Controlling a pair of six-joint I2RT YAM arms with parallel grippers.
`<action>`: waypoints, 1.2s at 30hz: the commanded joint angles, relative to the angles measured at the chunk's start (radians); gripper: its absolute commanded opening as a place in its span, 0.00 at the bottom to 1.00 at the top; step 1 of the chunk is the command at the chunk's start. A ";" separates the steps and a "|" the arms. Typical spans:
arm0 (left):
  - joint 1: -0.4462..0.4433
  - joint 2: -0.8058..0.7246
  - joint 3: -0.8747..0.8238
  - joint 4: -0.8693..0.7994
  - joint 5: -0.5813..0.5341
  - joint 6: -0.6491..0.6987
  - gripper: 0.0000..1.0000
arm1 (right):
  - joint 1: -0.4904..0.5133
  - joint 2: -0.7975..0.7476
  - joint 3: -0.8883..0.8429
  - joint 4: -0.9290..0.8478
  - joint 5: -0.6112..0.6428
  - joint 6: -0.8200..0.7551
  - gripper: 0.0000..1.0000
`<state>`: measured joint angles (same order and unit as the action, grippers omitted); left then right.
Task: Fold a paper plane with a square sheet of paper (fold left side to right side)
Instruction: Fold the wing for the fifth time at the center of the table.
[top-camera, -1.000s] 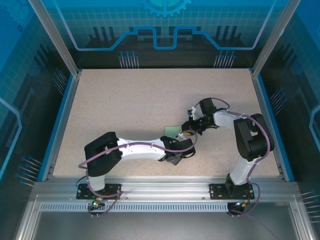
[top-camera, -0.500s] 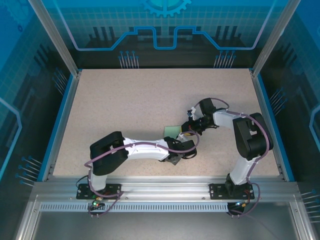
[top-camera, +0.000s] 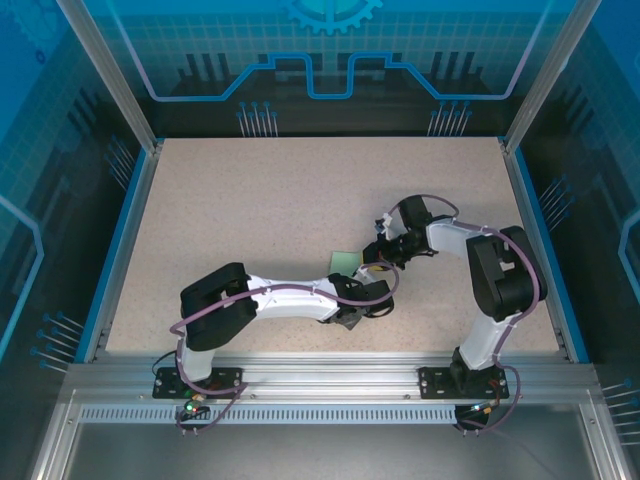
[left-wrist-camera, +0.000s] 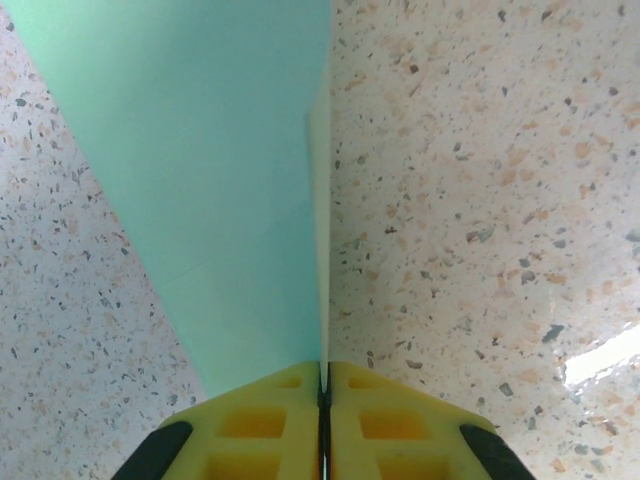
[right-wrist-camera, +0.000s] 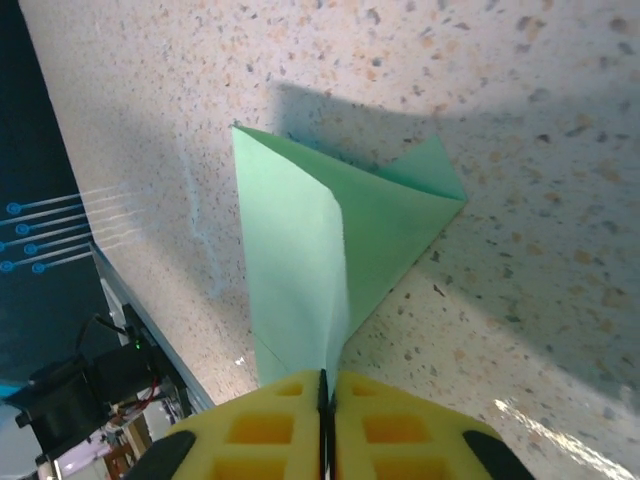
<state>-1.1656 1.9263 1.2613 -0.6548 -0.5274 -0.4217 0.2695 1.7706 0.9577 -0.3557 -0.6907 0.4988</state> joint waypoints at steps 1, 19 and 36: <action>0.013 -0.052 -0.010 0.006 0.044 -0.023 0.08 | -0.007 -0.097 -0.007 -0.009 0.077 -0.013 0.23; 0.215 -0.174 -0.160 0.296 0.606 -0.111 0.01 | -0.082 -0.612 -0.329 0.070 0.282 -0.010 0.64; 0.341 -0.208 -0.359 0.677 0.870 -0.311 0.01 | 0.114 -0.743 -0.595 0.325 0.388 0.143 0.61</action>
<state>-0.8448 1.7611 0.9356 -0.0822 0.2630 -0.6765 0.3550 1.0405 0.3794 -0.1120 -0.3500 0.6044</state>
